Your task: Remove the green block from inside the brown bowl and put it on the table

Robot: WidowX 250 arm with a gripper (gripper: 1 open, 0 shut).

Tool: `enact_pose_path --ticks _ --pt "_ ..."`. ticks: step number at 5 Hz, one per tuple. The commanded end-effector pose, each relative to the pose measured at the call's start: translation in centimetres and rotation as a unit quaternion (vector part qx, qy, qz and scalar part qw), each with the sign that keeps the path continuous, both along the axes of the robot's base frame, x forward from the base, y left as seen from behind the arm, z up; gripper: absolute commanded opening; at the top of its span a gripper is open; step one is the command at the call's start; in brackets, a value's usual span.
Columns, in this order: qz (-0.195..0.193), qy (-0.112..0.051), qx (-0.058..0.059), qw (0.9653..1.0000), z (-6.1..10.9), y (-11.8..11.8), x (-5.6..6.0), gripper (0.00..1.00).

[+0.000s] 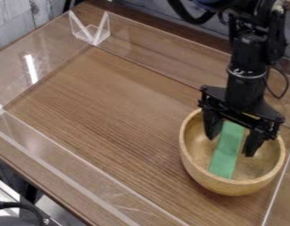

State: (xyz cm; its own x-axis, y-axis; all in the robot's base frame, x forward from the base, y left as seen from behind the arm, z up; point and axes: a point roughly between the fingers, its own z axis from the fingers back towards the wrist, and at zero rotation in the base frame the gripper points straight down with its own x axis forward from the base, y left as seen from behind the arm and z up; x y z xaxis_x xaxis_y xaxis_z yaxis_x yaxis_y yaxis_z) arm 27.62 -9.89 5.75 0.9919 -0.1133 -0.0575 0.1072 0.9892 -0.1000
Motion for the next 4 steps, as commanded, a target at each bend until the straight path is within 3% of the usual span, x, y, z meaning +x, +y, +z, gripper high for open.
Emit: enact_pose_path --ticks 1,2,4 --pt "0.006 -0.024 -0.011 0.9996 1.5 0.1 1.0 1.0" --pt "0.005 -0.024 -0.015 0.9996 1.6 0.1 1.1 1.0" --pt "0.004 -0.026 -0.015 0.9996 0.2 0.1 1.2 1.0"
